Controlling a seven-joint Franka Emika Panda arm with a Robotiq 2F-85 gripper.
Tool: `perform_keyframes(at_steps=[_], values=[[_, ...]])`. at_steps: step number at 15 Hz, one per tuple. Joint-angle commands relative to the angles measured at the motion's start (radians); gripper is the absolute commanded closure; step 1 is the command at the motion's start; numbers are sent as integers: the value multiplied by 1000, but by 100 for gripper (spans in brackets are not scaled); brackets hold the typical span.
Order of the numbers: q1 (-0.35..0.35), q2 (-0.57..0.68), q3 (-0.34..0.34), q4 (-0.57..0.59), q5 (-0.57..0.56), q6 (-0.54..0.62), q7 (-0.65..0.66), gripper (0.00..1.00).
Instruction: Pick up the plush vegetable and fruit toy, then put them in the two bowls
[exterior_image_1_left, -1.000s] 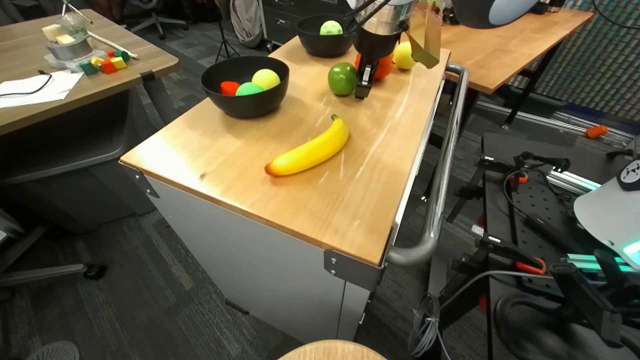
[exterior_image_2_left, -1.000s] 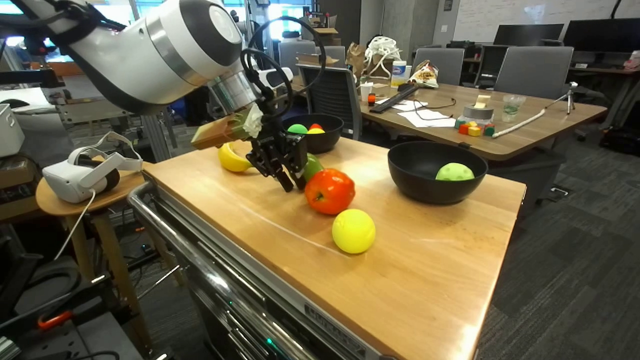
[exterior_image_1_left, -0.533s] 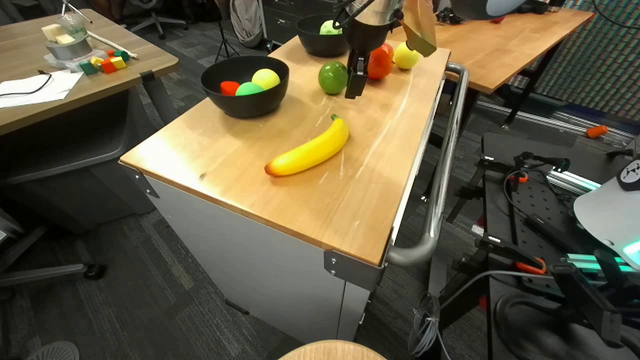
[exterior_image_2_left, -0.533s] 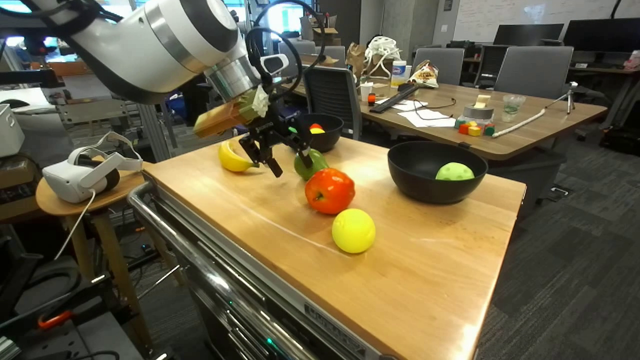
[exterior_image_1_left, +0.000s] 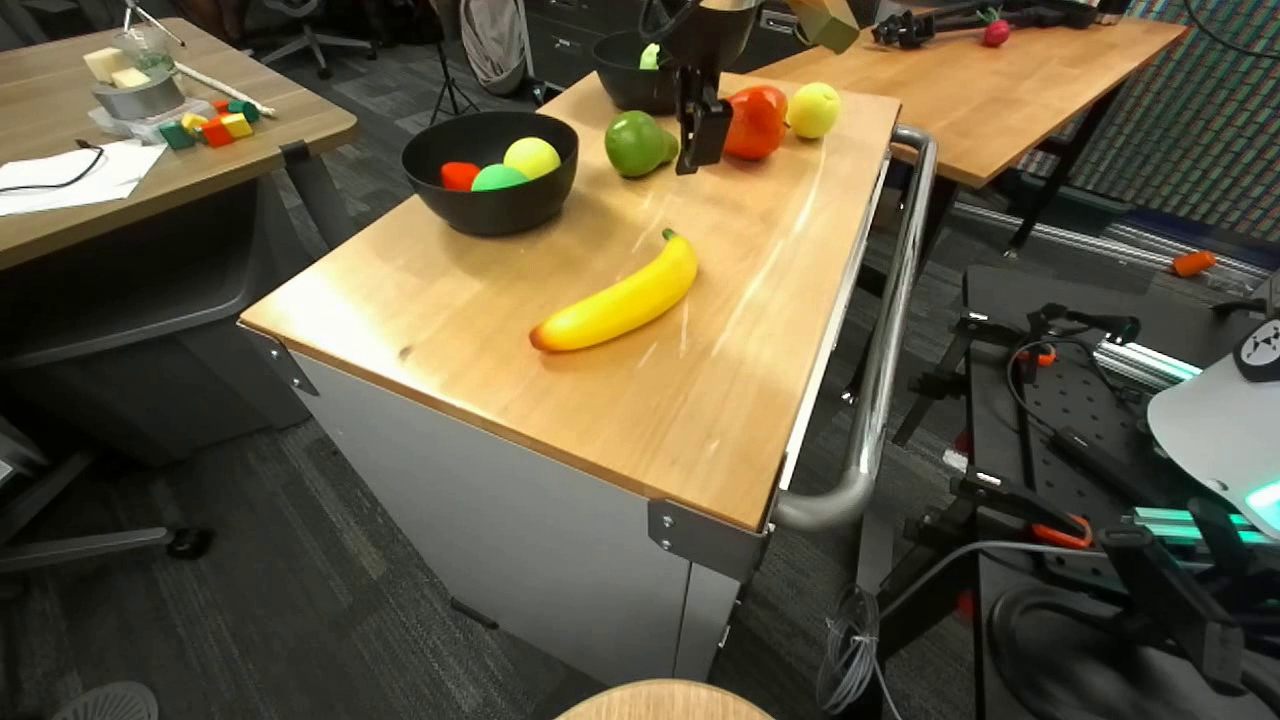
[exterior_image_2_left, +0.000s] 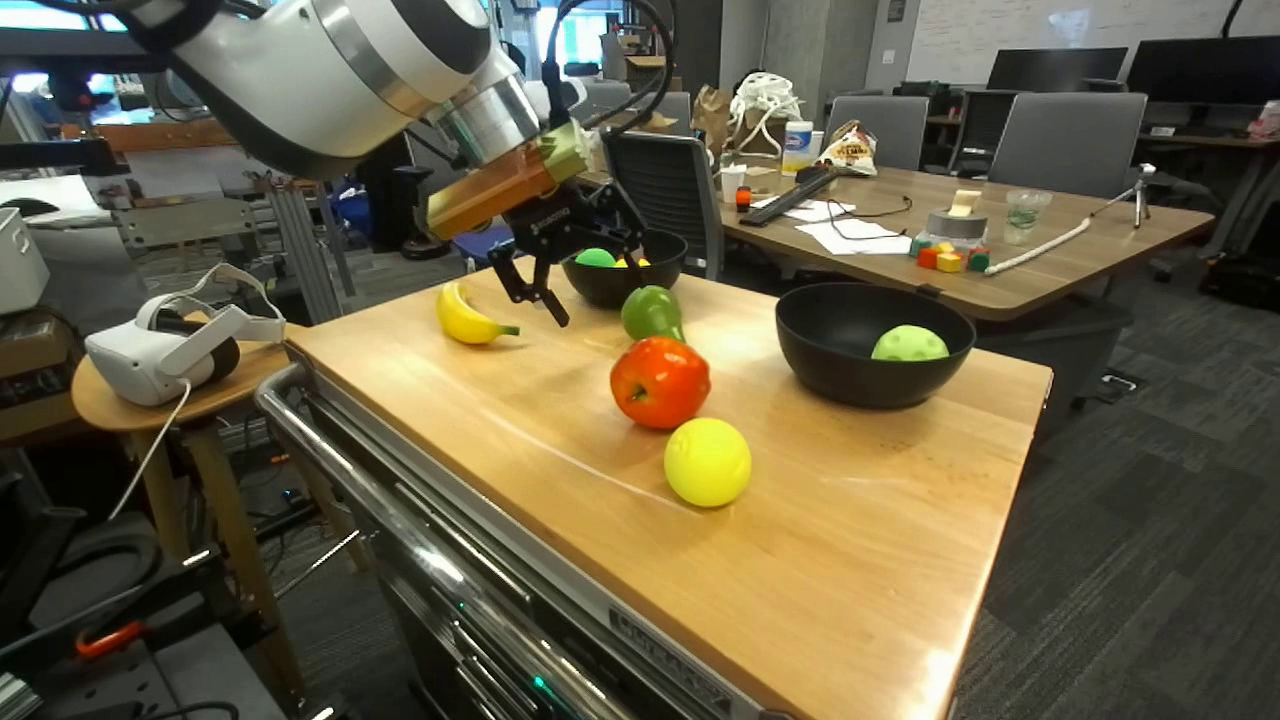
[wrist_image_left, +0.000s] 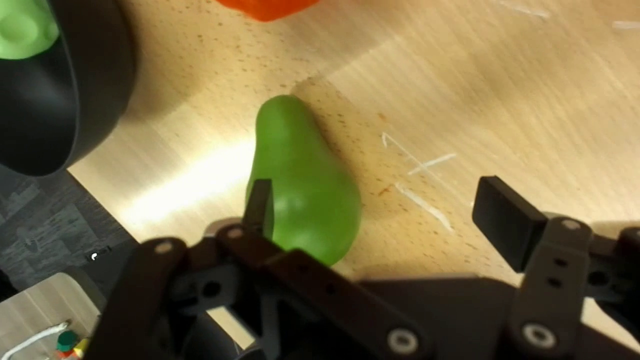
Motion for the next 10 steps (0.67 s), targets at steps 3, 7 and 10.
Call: perform_keyframes(at_steps=[3,7,10], values=[[-47,103,-46,138,-1,20,-170,0],[-100,169,-29,212,172,59,-359,0],[-257,210,159,221,451,50,-606,0]])
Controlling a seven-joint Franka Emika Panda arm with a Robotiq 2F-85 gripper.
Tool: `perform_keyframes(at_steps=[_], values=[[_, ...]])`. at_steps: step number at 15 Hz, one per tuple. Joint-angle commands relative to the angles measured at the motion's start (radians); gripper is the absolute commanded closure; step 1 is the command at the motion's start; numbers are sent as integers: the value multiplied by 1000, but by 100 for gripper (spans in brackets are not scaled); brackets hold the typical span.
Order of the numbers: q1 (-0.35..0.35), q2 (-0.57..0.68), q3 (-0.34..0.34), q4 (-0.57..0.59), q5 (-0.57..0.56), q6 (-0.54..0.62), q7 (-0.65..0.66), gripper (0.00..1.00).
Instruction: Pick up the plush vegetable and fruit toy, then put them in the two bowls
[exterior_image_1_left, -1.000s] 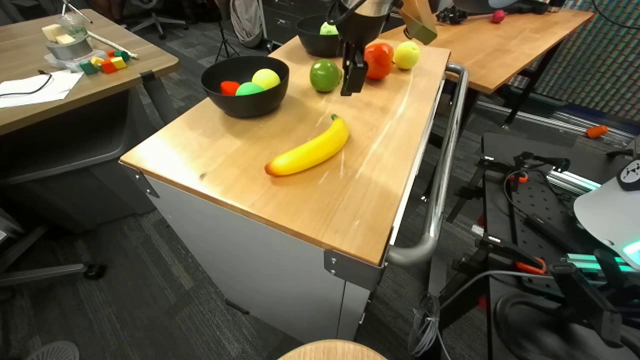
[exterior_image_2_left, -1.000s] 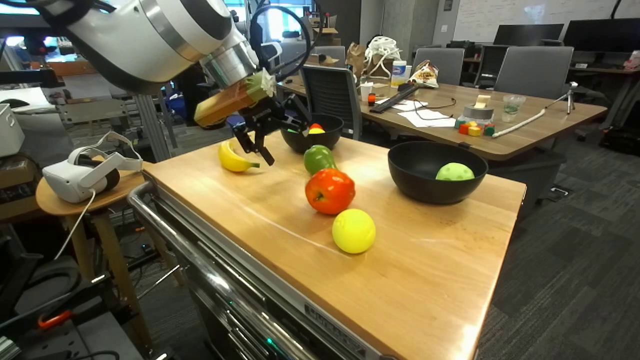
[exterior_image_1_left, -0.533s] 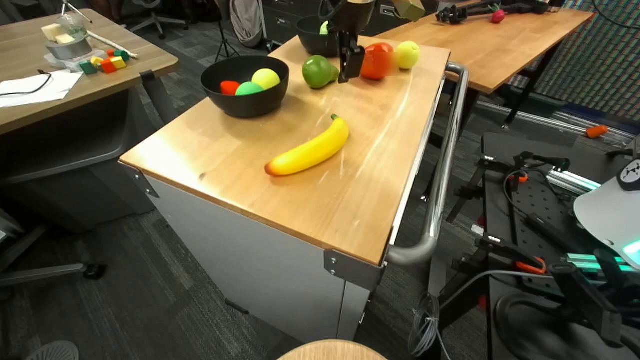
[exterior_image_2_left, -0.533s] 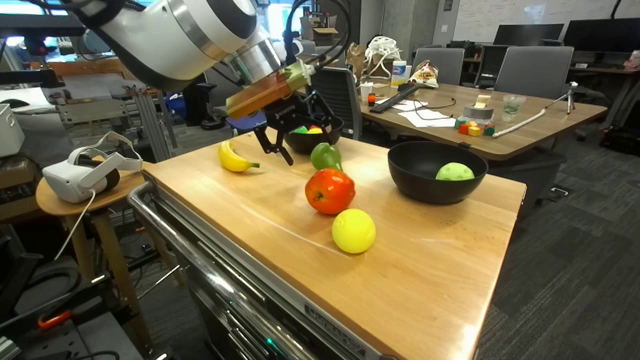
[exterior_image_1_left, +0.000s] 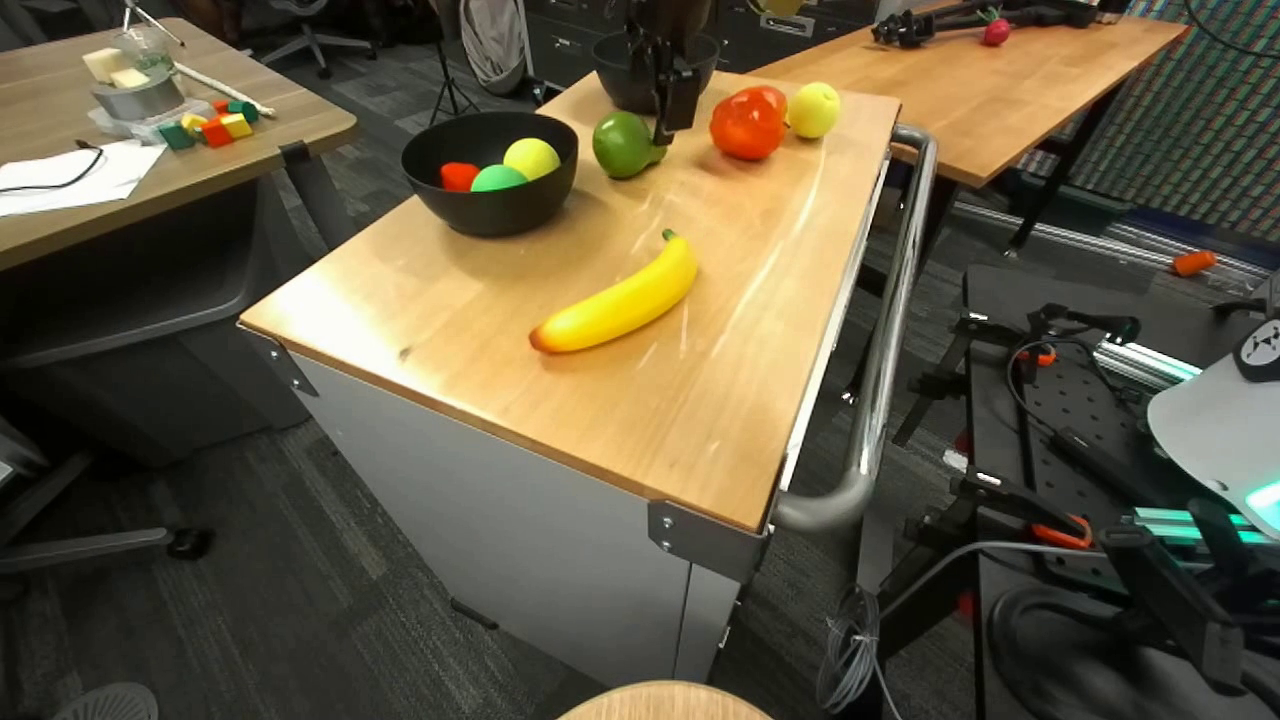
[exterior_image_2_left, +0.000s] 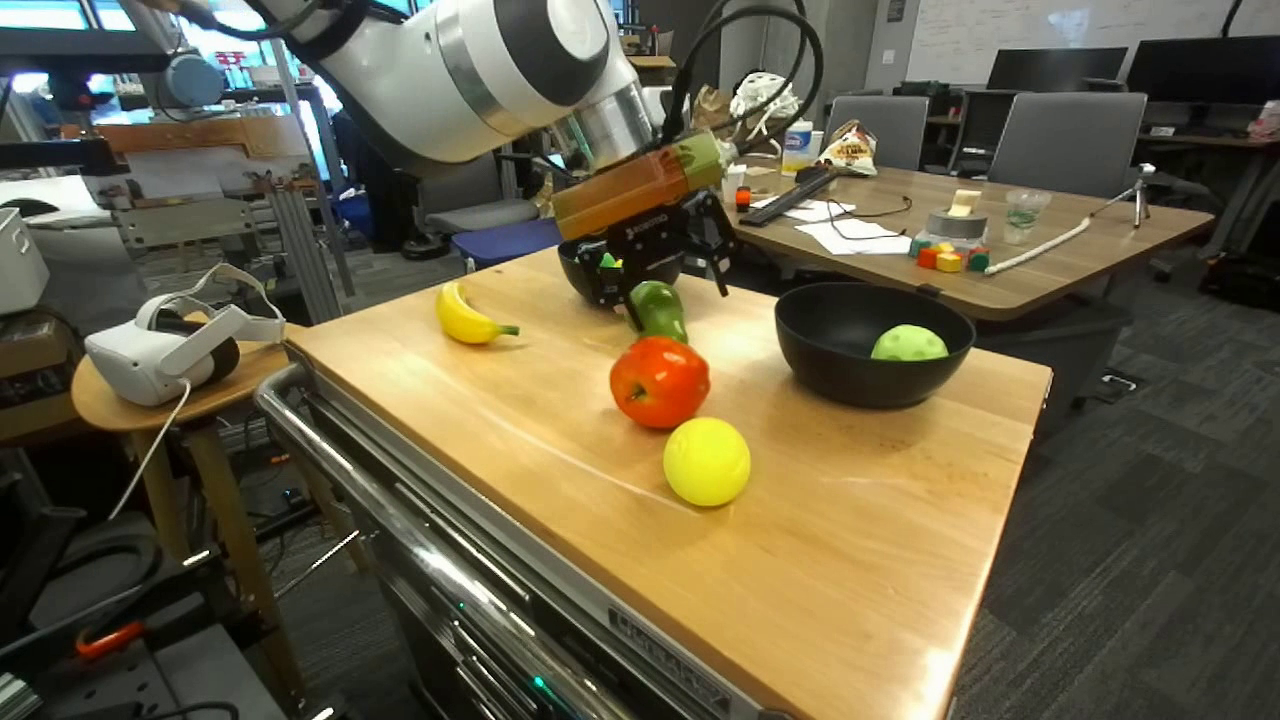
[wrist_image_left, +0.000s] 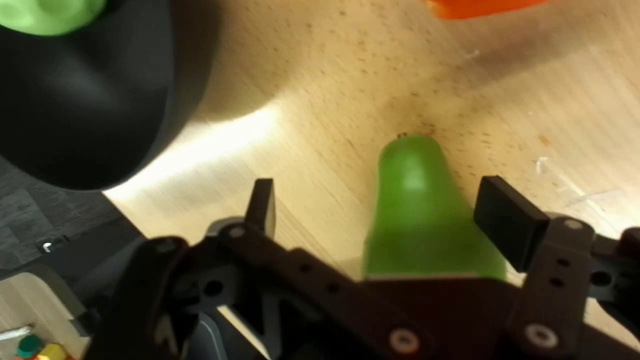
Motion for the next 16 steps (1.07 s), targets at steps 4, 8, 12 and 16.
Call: perform_keyframes(at_steps=[4,8,12,16], values=[[-162,92,200,119,492,-136,-485,0],[-125,96,139,171,548,-226,-532,42],[-98,53,101,143,562,-205,-502,55],[-55,-63,89,112,560,-150,-450,55]])
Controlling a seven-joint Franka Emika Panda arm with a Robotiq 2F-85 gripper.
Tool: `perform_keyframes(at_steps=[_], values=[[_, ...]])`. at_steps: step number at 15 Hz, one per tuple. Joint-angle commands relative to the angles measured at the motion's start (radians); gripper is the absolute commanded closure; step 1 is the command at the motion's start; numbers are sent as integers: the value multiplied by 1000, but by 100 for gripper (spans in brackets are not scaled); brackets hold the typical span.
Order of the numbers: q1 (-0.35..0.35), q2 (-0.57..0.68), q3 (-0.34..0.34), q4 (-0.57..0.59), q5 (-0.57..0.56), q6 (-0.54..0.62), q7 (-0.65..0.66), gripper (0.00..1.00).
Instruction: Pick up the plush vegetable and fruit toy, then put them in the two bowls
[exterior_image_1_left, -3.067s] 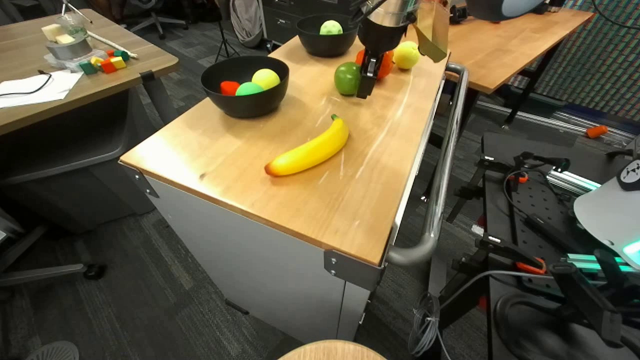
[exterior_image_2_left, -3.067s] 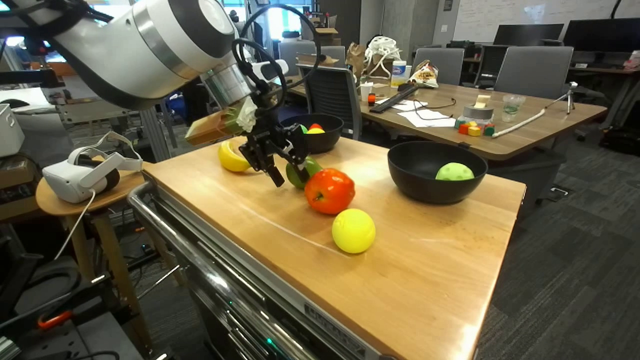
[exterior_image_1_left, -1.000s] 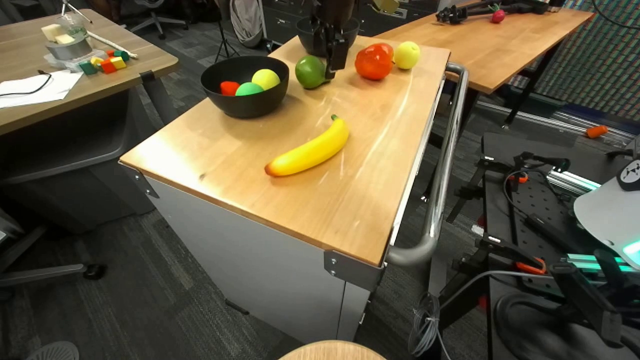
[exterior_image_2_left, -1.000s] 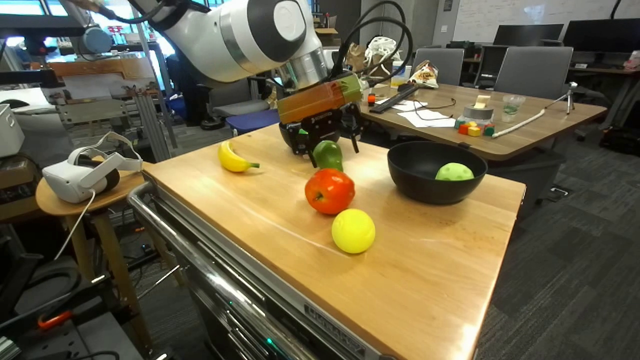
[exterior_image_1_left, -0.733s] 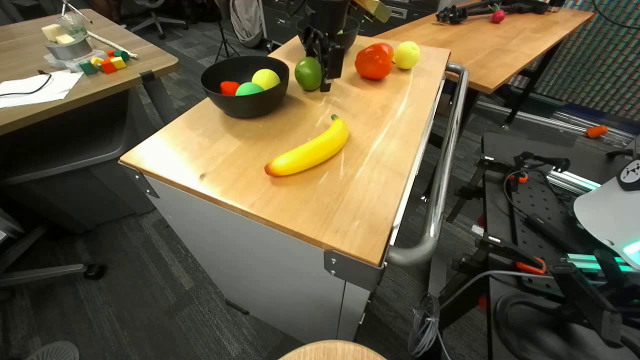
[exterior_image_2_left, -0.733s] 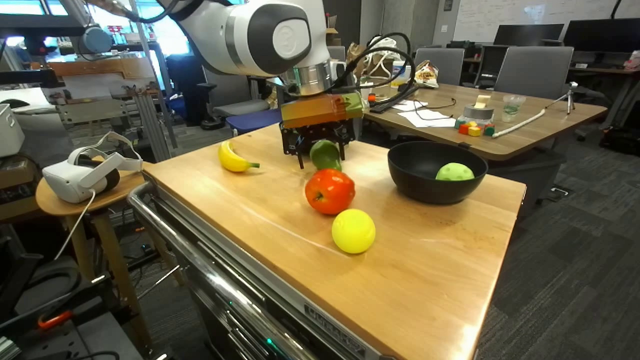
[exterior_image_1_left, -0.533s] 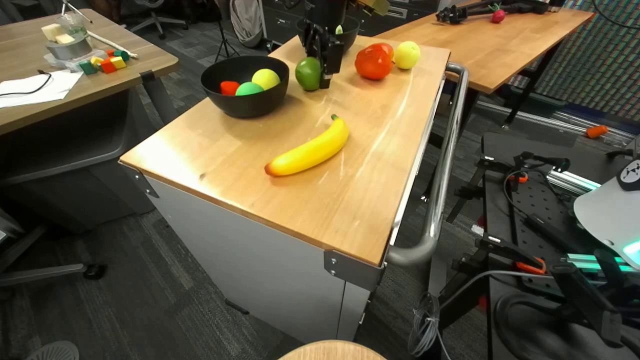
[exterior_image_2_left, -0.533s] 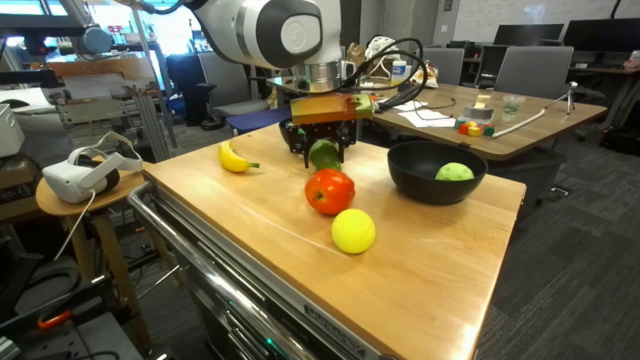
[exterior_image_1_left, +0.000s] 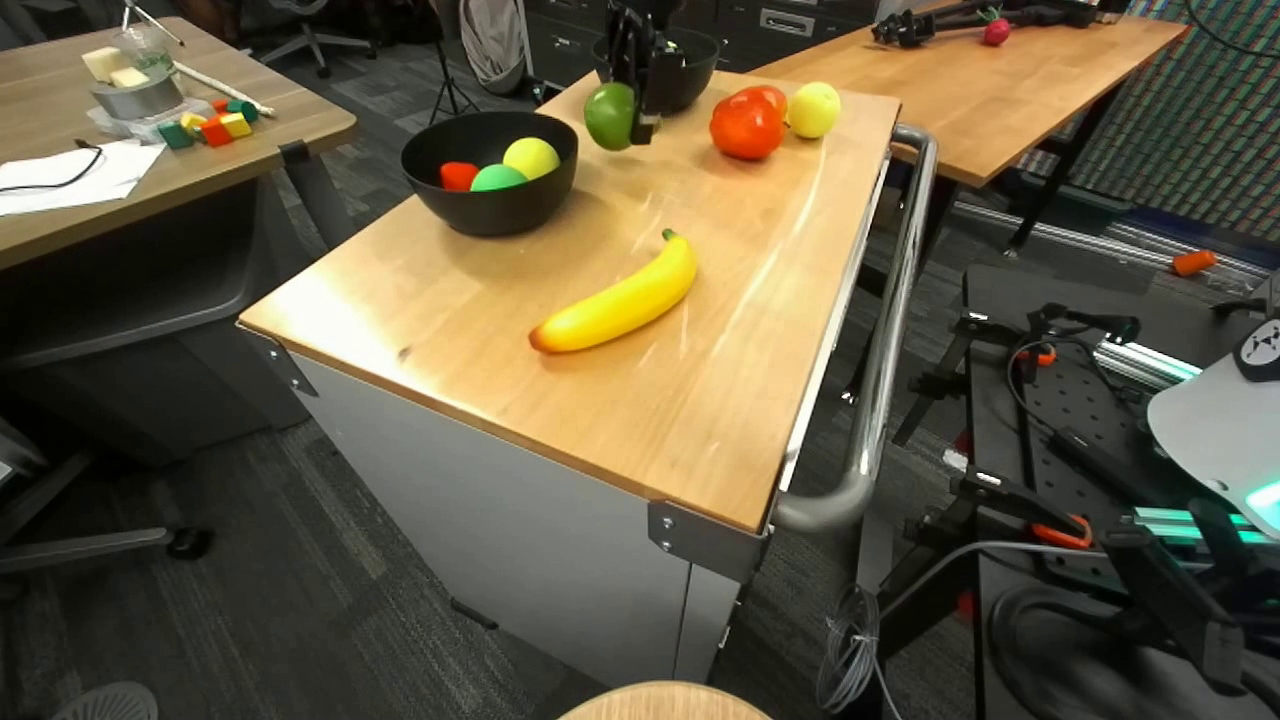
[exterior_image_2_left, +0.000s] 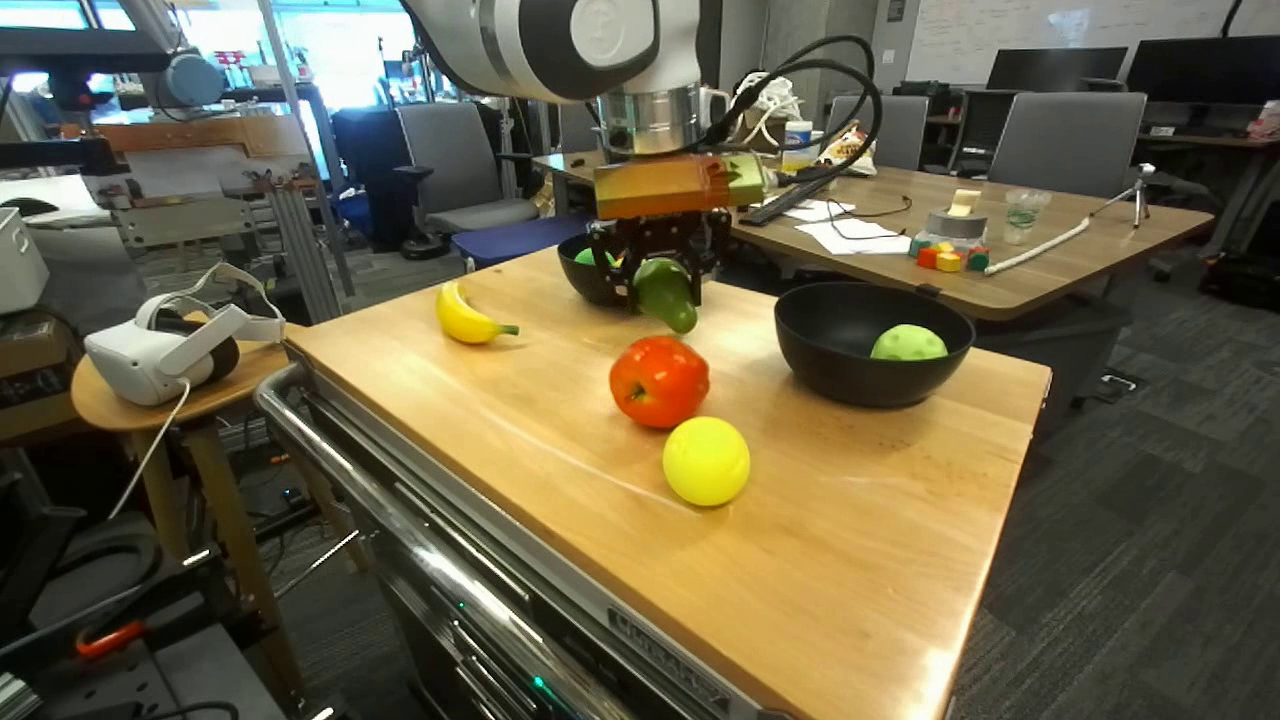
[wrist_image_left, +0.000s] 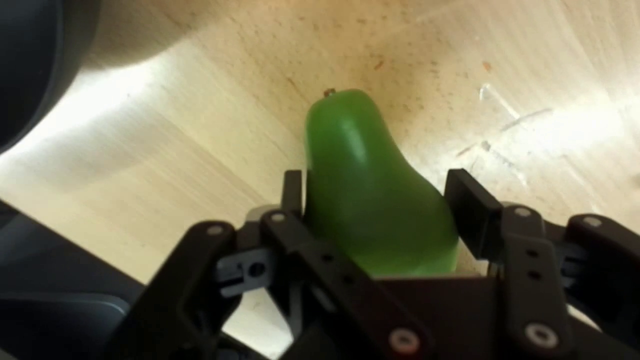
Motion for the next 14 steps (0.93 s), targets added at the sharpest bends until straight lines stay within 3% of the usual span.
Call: perform_keyframes(at_steps=[1,3,7,12,13,14], values=[[67,-140,-12,-22,27,70,43,55],[117,-148,-10,31,1,103,82,55],[207,-12,-26,165,-86,97,223,55],[244,172,-40,311,-178,33,347,55],[241,187,-35,334,-175,7,348,7],[243,195,-37,351,-182,-18,352,7]])
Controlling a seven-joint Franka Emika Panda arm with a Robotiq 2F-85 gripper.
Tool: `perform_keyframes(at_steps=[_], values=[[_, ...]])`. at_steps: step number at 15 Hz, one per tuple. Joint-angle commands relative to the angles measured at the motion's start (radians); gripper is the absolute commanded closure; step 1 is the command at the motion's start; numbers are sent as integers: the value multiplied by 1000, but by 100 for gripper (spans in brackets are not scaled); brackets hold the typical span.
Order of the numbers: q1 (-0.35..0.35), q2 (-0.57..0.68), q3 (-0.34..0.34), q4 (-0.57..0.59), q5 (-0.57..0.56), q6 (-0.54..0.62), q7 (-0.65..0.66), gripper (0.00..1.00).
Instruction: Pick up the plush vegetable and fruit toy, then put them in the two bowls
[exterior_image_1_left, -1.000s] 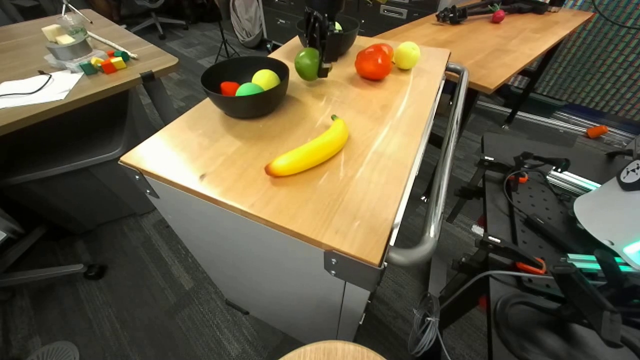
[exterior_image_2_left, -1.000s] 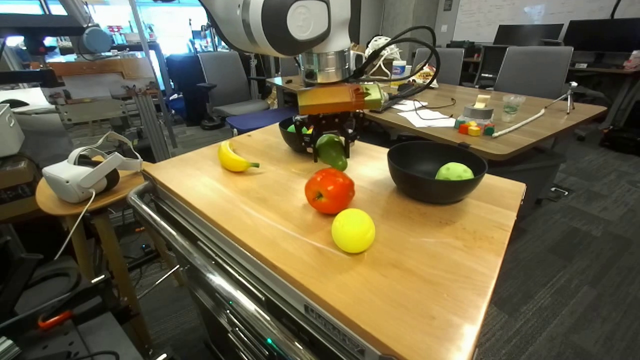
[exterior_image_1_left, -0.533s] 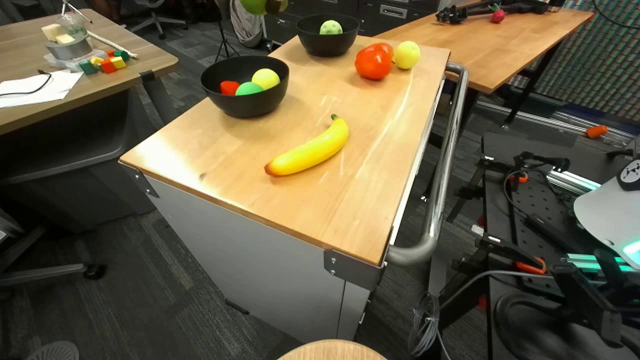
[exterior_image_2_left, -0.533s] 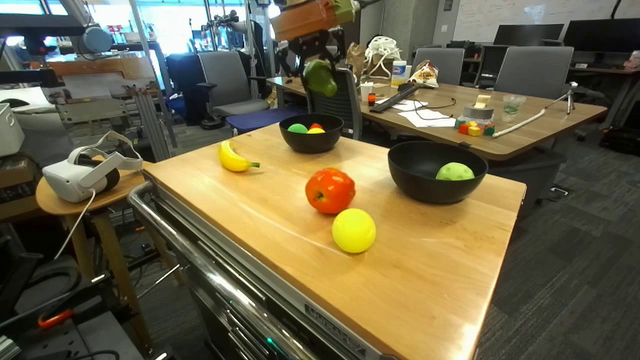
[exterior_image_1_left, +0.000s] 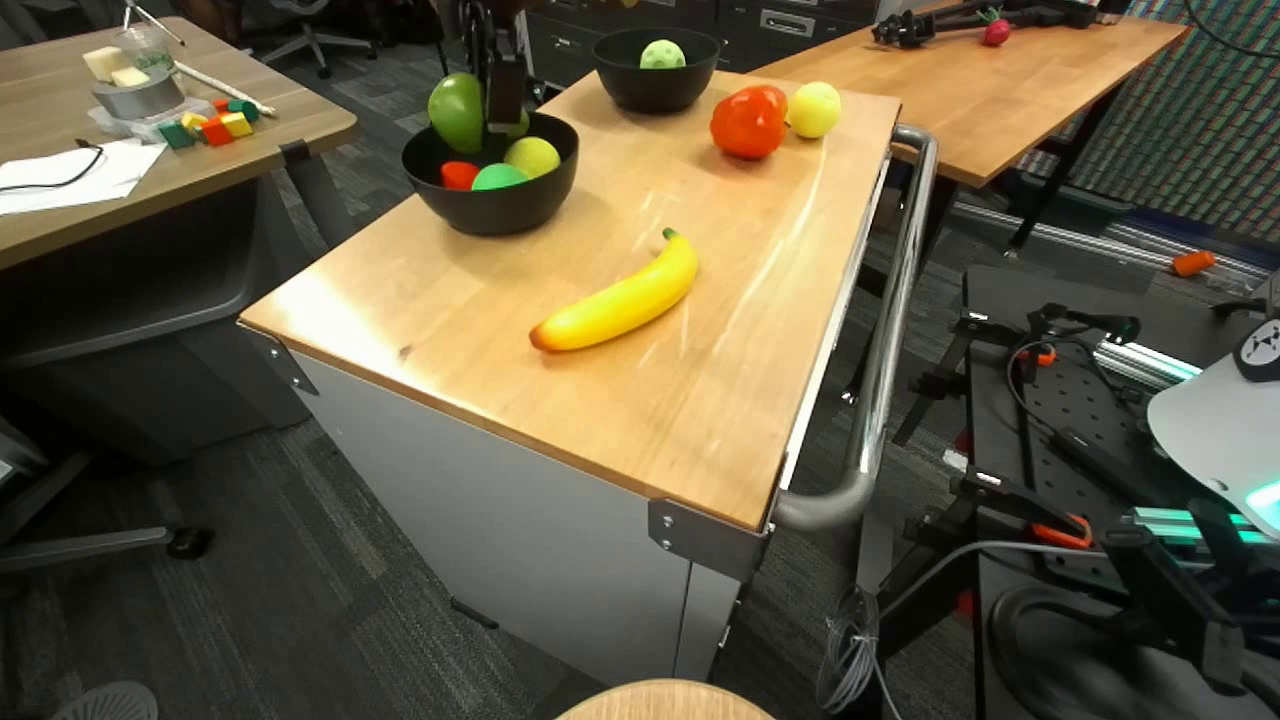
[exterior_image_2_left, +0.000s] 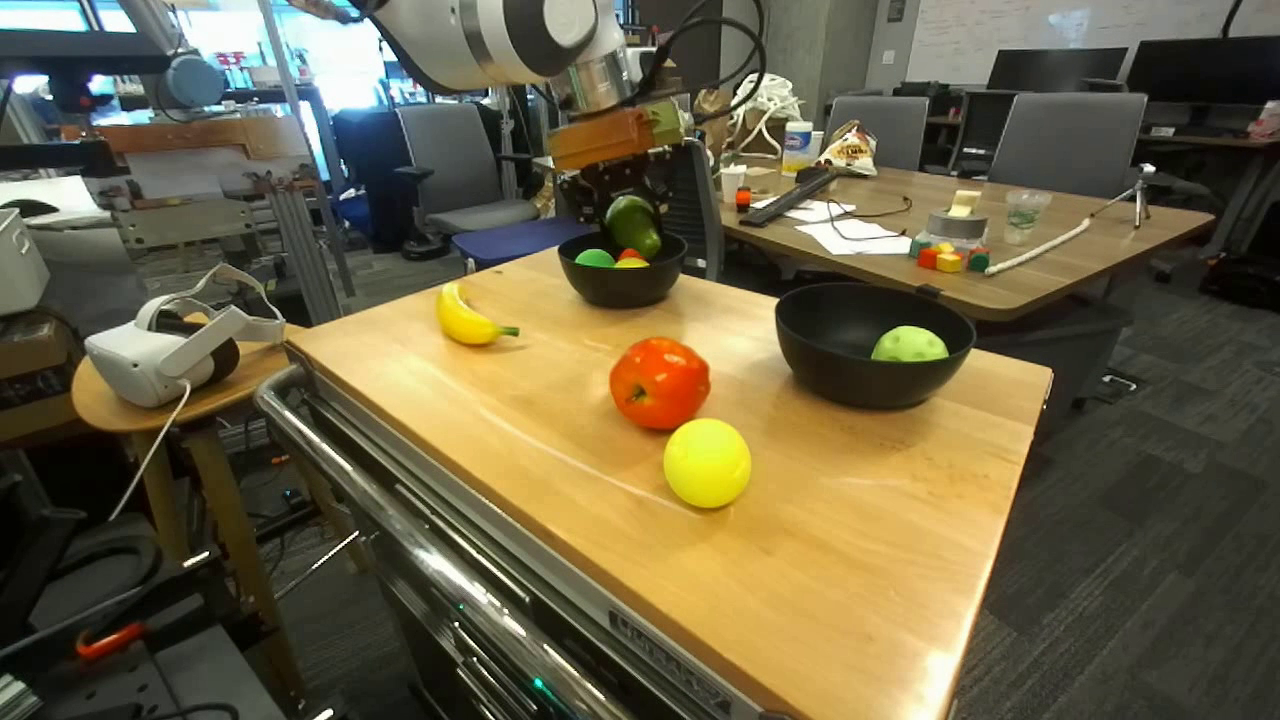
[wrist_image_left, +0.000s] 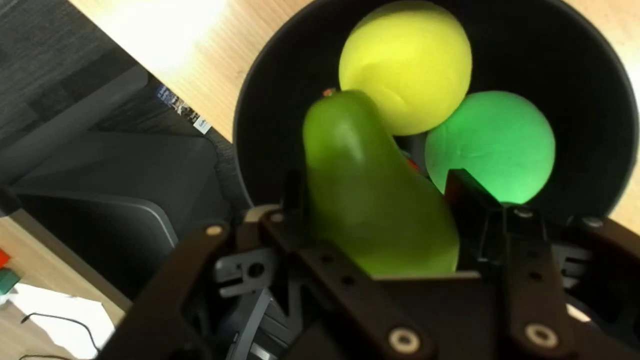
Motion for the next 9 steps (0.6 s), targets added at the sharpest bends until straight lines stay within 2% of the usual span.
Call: perform_keyframes(at_steps=[1,5,7,9], values=[[27,38,-26,118,-51,-107,57,0],[72,-99,-84,72,-202,-200,196,0],[95,-186,-114,28,-291,-291,299,0],[97,-274,-118,-29,-335,-404,387,0]])
